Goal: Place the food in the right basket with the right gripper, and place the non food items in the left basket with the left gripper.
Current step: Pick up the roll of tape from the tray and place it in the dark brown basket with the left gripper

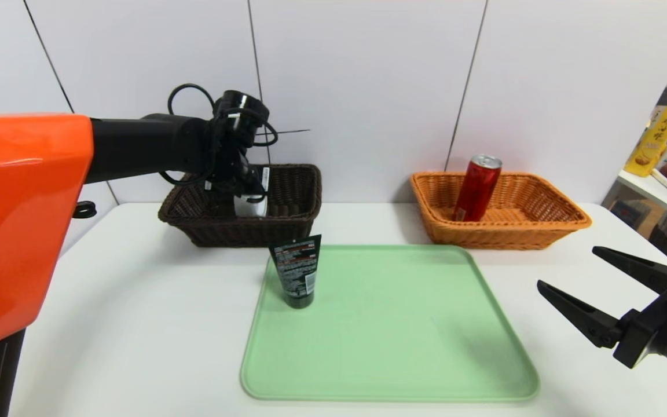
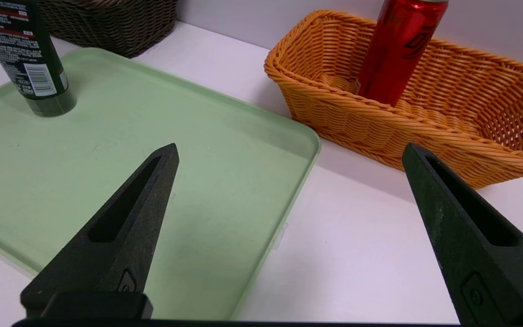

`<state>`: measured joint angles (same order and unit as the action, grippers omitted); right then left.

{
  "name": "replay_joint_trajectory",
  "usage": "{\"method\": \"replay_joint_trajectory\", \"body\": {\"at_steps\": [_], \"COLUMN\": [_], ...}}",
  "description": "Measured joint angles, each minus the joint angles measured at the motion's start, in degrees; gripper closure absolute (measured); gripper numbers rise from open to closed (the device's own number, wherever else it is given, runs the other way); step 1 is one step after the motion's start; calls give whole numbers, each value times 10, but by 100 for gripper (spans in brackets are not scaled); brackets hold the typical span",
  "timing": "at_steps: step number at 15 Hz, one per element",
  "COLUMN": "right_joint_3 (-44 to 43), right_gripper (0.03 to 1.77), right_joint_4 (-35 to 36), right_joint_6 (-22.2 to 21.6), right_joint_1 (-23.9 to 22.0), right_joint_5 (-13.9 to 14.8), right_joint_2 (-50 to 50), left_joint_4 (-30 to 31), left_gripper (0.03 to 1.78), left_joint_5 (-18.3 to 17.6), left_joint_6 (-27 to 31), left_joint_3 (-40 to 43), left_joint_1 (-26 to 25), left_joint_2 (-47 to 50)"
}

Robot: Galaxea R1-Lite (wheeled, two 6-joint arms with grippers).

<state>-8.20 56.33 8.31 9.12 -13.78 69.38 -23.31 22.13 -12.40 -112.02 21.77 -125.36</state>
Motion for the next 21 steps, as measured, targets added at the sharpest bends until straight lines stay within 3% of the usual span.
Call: {"method": "replay_joint_trajectory", "body": {"at_steps": [15,18,21], "right_joint_3": [1,0,-1], "right_gripper": [11,11,11], "right_joint_4": [0,-1,-3], "right_joint_6": [0,0,1], "right_joint_1": [0,0,0], "right_joint_5": [-1,-1,-1], "right_joint_2": [-1,0,0], "left_joint_4": [26,74,74], "left_gripper": [130,130,130], "left_joint_5": [8,8,7], "left_joint_6": [13,23,23], "left_joint_3": [5,6,9], "left_joint_1": [4,4,4], "left_joint_2": [10,7,6]}}
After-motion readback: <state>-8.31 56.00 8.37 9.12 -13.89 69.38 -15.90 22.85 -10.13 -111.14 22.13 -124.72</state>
